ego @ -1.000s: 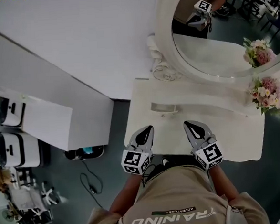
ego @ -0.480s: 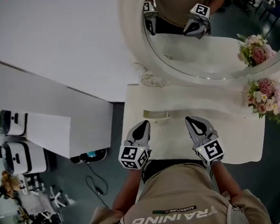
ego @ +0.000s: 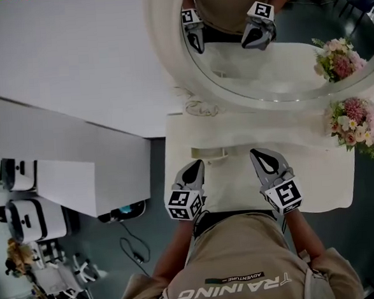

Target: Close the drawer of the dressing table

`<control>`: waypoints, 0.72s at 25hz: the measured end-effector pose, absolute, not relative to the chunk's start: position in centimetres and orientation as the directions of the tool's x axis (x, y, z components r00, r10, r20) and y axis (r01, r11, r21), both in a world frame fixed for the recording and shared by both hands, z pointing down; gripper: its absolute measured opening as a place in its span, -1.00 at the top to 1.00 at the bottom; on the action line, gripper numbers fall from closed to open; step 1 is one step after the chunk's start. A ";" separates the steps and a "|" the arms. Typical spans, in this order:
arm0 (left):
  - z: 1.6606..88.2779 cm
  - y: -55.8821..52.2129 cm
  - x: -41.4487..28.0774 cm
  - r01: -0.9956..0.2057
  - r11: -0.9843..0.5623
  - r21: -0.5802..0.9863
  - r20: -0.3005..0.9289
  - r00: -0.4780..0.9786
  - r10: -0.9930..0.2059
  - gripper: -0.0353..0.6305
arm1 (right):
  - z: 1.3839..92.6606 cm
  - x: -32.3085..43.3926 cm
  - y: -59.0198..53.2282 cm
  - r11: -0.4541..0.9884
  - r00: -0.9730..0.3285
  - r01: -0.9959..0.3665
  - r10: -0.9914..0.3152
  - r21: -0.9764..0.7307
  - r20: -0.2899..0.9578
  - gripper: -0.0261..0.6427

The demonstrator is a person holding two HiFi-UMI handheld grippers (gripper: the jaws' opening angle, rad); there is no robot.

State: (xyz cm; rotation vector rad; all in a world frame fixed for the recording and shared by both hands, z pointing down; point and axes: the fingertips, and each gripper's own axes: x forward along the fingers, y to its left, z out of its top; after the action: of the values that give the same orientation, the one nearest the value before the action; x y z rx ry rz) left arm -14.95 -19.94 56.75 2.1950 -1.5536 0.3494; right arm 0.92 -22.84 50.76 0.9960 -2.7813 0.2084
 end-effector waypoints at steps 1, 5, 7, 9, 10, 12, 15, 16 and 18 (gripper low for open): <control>57.3 -19.8 -14.9 -0.936 -0.287 0.203 0.448 0.350 -0.823 0.84 | 50.5 0.9 -22.9 0.760 -0.753 -0.647 -0.622 -0.065 0.215 0.92; 60.3 -19.2 -14.5 -0.927 -0.308 0.215 0.502 0.376 -0.779 0.84 | 49.9 0.6 -22.7 0.748 -0.737 -0.662 -0.640 -0.044 0.218 0.92; 62.3 -18.9 -14.3 -0.922 -0.313 0.226 0.536 0.386 -0.751 0.84 | 49.9 0.6 -22.4 0.740 -0.727 -0.672 -0.650 -0.035 0.223 0.92; 64.2 -18.8 -14.4 -0.919 -0.312 0.240 0.570 0.394 -0.721 0.84 | 50.1 0.9 -22.5 0.724 -0.710 -0.689 -0.667 -0.029 0.227 0.92; 65.0 -18.7 -14.5 -0.918 -0.309 0.247 0.588 0.396 -0.706 0.84 | 50.1 1.0 -22.5 0.714 -0.701 -0.699 -0.675 -0.031 0.230 0.92; 66.4 -18.4 -14.6 -0.915 -0.306 0.262 0.617 0.402 -0.677 0.84 | 50.1 1.2 -22.3 0.703 -0.689 -0.710 -0.686 -0.032 0.233 0.92; 68.5 -18.0 -14.6 -0.911 -0.303 0.278 0.657 0.411 -0.632 0.84 | 50.0 1.3 -22.0 0.700 -0.682 -0.714 -0.690 -0.016 0.242 0.92; 69.4 -17.7 -14.7 -0.910 -0.297 0.288 0.674 0.413 -0.612 0.84 | 50.0 1.3 -21.8 0.697 -0.679 -0.717 -0.692 -0.016 0.245 0.91; 70.9 -17.3 -14.7 -0.906 -0.290 0.309 0.701 0.423 -0.574 0.84 | 49.8 1.3 -21.5 0.690 -0.672 -0.724 -0.699 -0.017 0.245 0.92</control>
State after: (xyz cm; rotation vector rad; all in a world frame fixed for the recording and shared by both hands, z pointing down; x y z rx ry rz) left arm -14.72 -17.27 70.89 1.9874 -1.2485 0.6133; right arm 1.28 -21.49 49.81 1.1455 -2.6819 0.1655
